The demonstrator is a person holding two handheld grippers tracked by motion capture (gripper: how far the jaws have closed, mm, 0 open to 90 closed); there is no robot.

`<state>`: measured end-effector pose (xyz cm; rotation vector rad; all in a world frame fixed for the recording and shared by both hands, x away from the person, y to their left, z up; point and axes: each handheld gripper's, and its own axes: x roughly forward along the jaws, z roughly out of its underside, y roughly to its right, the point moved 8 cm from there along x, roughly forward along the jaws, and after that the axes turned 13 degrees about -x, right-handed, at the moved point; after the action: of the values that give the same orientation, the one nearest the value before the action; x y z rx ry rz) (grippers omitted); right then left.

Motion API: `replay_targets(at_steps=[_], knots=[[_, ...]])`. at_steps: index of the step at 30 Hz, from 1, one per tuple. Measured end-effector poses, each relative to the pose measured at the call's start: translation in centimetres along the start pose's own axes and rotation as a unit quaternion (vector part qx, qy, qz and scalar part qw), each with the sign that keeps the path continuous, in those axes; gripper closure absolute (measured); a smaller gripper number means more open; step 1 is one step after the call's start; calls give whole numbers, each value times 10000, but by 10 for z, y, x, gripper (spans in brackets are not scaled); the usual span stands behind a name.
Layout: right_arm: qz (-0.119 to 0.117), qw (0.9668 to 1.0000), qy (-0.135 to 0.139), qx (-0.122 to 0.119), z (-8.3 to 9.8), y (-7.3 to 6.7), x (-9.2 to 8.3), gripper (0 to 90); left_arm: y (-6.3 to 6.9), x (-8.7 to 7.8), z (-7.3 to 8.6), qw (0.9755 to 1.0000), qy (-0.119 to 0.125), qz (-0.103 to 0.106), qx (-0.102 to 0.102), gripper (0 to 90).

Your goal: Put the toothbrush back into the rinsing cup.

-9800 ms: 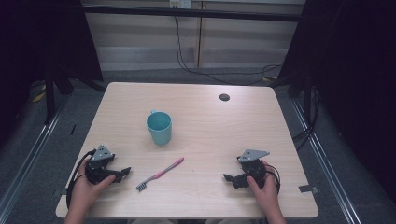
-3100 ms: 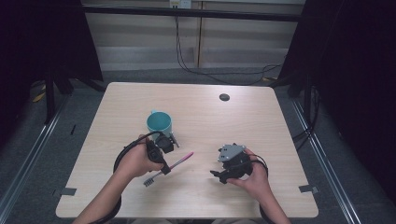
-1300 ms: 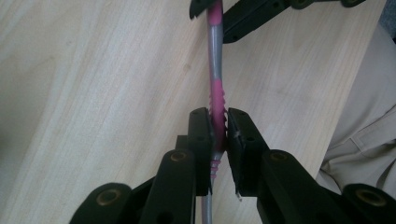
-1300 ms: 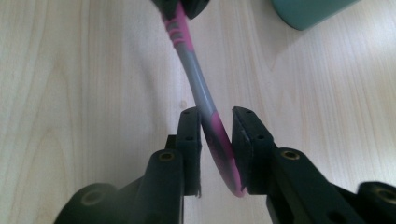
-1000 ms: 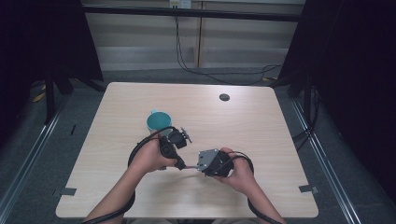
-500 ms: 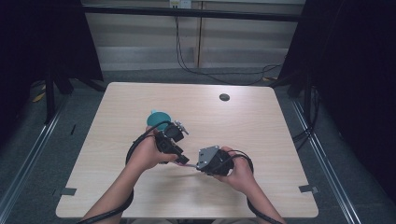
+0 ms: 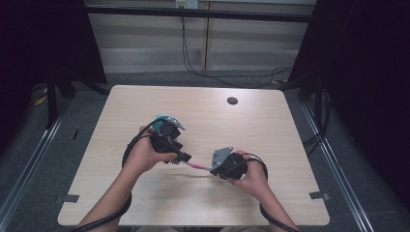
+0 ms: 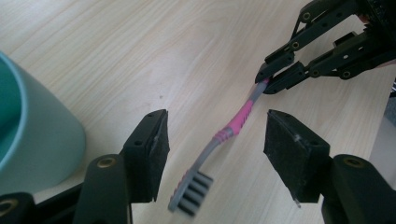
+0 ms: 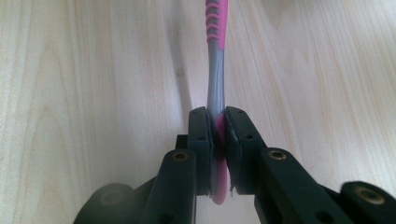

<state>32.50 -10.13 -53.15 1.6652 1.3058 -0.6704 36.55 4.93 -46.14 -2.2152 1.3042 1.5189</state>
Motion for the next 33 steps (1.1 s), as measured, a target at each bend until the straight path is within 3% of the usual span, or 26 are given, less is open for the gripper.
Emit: replay_targets(at_steps=[13,33], knots=[[74,9982,-21,592,20,10,-7,815,-8,-4,10,9999,8,-37,-141,395],[186,9940,156,1066,20,18,-15,815,-16,2,28,9991,110,65,-415,385]])
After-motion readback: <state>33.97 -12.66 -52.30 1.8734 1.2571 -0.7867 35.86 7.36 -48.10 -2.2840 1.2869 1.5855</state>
